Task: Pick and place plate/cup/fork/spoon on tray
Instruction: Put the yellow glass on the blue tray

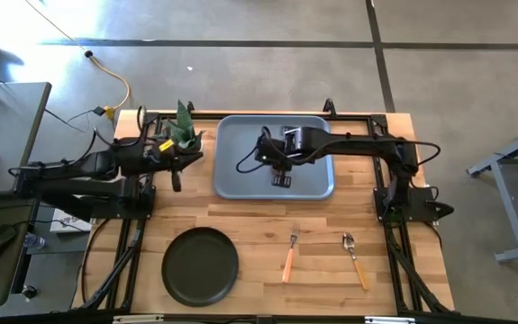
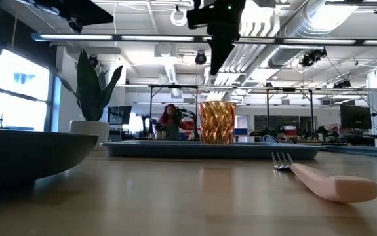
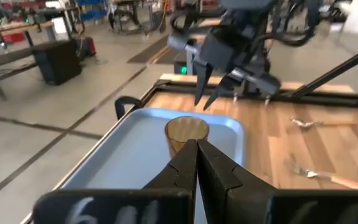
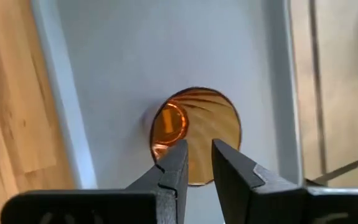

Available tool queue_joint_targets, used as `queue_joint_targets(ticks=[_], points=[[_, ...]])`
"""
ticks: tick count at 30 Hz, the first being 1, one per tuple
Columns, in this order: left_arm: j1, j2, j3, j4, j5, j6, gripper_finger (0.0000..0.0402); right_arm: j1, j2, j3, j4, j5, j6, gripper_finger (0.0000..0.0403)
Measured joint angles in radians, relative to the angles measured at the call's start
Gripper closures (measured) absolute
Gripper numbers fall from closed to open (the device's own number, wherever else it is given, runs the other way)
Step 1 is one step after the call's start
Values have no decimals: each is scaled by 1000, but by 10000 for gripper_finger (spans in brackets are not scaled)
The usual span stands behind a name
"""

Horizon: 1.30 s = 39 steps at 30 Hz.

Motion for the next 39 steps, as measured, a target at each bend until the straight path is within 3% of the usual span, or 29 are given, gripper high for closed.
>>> queue_joint_targets(ticks=[5,13,19,26,32,39], points=[[0,107,106,-52,-1,27,385,21,-19,0,11,19,38,340],[7,237,259,-60,-8,160,317,47,-66,0,20,104,175,340],[44,323,331,-37,-30,141,278,66,-147,0,61,198,285,340],[94,439,391,-14,-28,66,271,62,-249,0,116,264,415,340],[130,549,501,-63,-27,61,271,49,-314,0,118,237,538,340],[177,678,638,-127,-23,51,271,43,-348,0,117,257,516,340]])
